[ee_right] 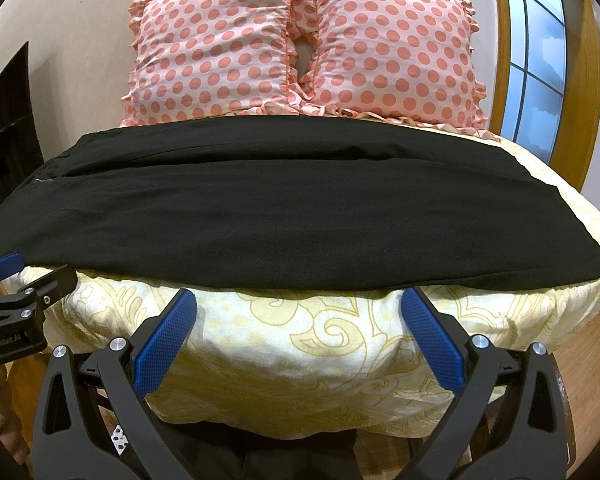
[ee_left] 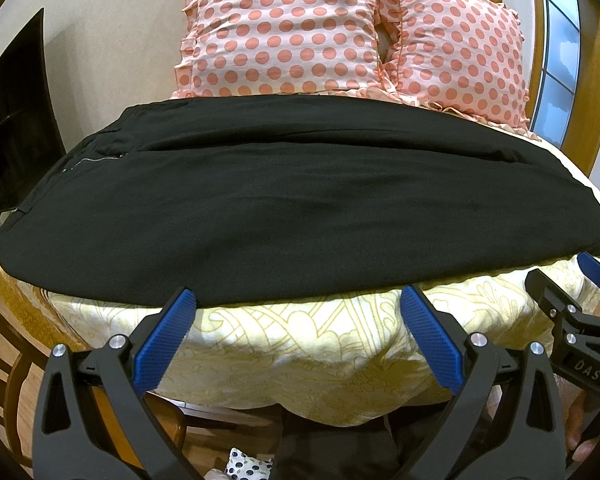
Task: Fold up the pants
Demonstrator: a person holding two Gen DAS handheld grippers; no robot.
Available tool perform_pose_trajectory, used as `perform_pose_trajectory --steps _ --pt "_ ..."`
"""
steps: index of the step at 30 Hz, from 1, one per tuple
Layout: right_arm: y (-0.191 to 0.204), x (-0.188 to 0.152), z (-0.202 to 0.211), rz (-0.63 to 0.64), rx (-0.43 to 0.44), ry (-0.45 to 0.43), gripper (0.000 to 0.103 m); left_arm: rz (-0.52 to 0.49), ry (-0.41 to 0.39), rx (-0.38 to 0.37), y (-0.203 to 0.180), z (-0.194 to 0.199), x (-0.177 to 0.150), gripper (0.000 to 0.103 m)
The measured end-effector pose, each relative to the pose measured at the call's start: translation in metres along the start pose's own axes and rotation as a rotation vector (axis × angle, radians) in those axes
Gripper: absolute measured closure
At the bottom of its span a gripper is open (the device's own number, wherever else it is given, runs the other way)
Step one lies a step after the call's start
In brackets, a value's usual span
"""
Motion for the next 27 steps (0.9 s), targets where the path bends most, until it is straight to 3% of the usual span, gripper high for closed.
perform_pose_trajectory --steps 5,8,11,14,18,22,23,27 --pt "-0.006 0.010 0.006 0.026 0.053 0.015 0.001 -0.009 -0.013 -0.016 0.002 0.005 -0.001 0.002" --pt "-0.013 0.021 0.024 0.028 0.108 -0.034 0.001 -0.013 -0.065 -0.032 0.007 0.020 0.005 0.002" --pt "-0.024 0.051 0.041 0.017 0.128 -0.117 0.001 0.001 -0.115 -0.029 0.018 0.030 0.023 0.002" --pt "-0.046 0.092 0.039 -0.044 0.087 -0.144 0.001 0.032 -0.142 -0.023 0.033 0.025 0.049 0.002" --pt "-0.098 0.158 0.000 -0.245 -0.010 -0.076 0.001 0.062 -0.133 0.024 0.049 0.002 0.076 0.002" --pt "-0.151 0.212 -0.066 -0.377 -0.222 0.007 0.002 0.063 -0.140 0.066 0.056 -0.019 0.097 0.002" --pt "-0.163 0.222 -0.082 -0.400 -0.269 0.029 0.008 0.058 -0.147 0.080 0.058 -0.025 0.102 0.002" --pt "-0.206 0.255 -0.147 -0.512 -0.414 0.112 0.019 0.062 -0.134 0.142 0.068 -0.051 0.113 0.002"
Point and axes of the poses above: each gripper's, at about its wrist camera, not at the fingertips, and z roughly against the way its jaws point, y to its left, x to its top, the point moved 1 cm from there along -z, roughly the way its jaws point, and after that the axes turned 12 degrees about -z, right-handed, at the moved point
